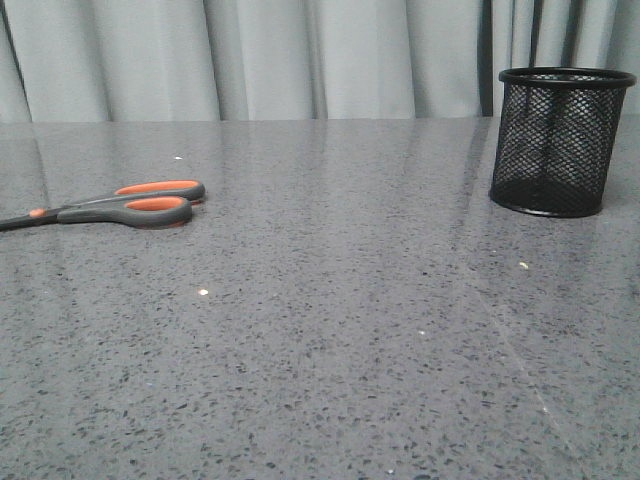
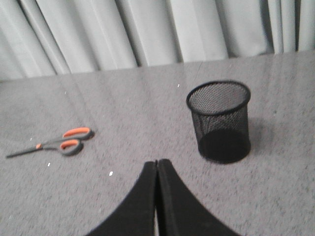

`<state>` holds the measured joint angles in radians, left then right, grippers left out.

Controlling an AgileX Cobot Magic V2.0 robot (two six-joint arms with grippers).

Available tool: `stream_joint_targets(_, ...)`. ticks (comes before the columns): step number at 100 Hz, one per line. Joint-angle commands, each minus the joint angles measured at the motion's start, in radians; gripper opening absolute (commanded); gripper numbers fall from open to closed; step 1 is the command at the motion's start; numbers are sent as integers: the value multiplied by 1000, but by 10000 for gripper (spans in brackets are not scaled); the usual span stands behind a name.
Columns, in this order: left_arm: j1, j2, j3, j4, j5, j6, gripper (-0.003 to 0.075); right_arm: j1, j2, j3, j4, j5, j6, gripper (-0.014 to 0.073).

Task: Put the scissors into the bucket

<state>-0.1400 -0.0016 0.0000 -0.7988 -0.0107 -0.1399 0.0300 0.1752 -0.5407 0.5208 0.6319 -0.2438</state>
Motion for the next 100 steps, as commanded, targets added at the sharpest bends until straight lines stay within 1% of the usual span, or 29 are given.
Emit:
stream_joint_targets(1, 1, -28, 40, -15, -69, -7, -20, 2, 22, 1, -19, -164, -17, -66)
stream_joint_targets(6, 1, -28, 40, -15, -70, -7, -20, 2, 22, 46, -48, -240, -17, -66)
stream_joint_targets(30, 1, -28, 40, -13, -72, 6, -20, 2, 22, 370, -59, -723, -17, -66)
stream_joint_targets(35, 1, -28, 40, -13, -72, 7, -20, 2, 22, 410, -115, -790, -19, -66)
stream_joint_targets(43, 1, -28, 40, 10, -72, 32, -19, 2, 22, 437, -305, -819, -19, -66)
stream_joint_targets(45, 1, -28, 38, 20, -72, 37, -19, 2, 23, 437, -332, -822, -19, -66)
stream_joint_targets(51, 1, -28, 36, 52, -67, 54, -19, 2, 31, 433, -355, -866, -19, -66)
stream_joint_targets(62, 1, -14, 7, 119, -52, 56, -19, 2, 68, 409, -360, -861, -7, -66)
stream_joint_targets(67, 1, 5, -26, 159, -23, 56, -19, 2, 86, 385, -360, -844, 40, -66)
stream_joint_targets(70, 1, 19, -57, 197, 11, 56, -19, 2, 98, 364, -360, -835, 46, -66)
stream_joint_targets(76, -3, 66, -128, 330, 69, 58, -19, 2, 127, 320, -365, -807, 46, -66)
stream_joint_targets(77, -3, 66, -137, 330, 76, 58, -19, 2, 130, 307, -366, -797, 46, -66)
stream_joint_targets(79, -6, 90, -164, 393, 96, 58, -19, 2, 142, 286, -373, -781, 46, -66)
stream_joint_targets(86, -17, 152, -247, 529, 158, 66, -18, 2, 184, 213, -419, -712, 46, -66)
stream_joint_targets(92, -30, 220, -339, 626, 224, 118, -17, 2, 217, 154, -446, -654, 46, -66)
stream_joint_targets(96, -37, 265, -383, 652, 259, 156, -12, 2, 236, 113, -446, -617, 46, -66)
stream_joint_targets(100, -48, 309, -433, 668, 306, 211, 12, 2, 248, 76, -446, -583, 46, -65)
